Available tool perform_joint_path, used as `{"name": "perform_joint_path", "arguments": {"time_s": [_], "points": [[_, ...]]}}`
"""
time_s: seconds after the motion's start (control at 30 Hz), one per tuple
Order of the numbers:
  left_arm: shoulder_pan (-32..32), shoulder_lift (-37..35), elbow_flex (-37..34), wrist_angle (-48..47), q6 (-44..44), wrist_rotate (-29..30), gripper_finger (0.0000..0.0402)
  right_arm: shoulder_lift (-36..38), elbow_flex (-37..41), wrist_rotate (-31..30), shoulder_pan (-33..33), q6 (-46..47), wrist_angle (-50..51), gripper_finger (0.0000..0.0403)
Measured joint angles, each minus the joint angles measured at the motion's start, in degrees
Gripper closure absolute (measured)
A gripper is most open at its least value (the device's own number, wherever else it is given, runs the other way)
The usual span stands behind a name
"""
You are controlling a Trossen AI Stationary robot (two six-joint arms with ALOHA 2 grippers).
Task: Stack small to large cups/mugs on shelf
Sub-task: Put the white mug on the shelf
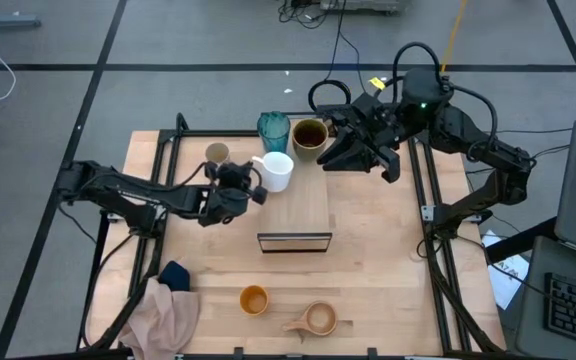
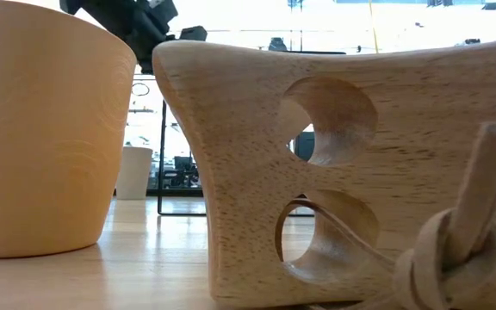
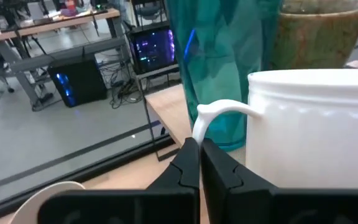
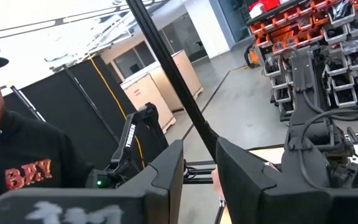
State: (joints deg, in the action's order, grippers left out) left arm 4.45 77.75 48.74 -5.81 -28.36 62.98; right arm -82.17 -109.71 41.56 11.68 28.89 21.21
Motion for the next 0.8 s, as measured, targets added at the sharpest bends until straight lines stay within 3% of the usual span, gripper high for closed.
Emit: {"name": "perform_joint_path", "arguments": {"time_s": [0.5, 0.8], "points": [[0.02, 1.77, 0.01, -2.06, 0.67, -1.86, 0.0400, 0.00, 0.00, 0.04, 0.00, -0.20, 0.07, 0.0314], [-0.35, 1.76, 0.01, -2.18, -0.29, -4.79, 0.0378, 0.00, 0.00, 0.08, 0.00, -0.51, 0.07, 0.0314]]}}
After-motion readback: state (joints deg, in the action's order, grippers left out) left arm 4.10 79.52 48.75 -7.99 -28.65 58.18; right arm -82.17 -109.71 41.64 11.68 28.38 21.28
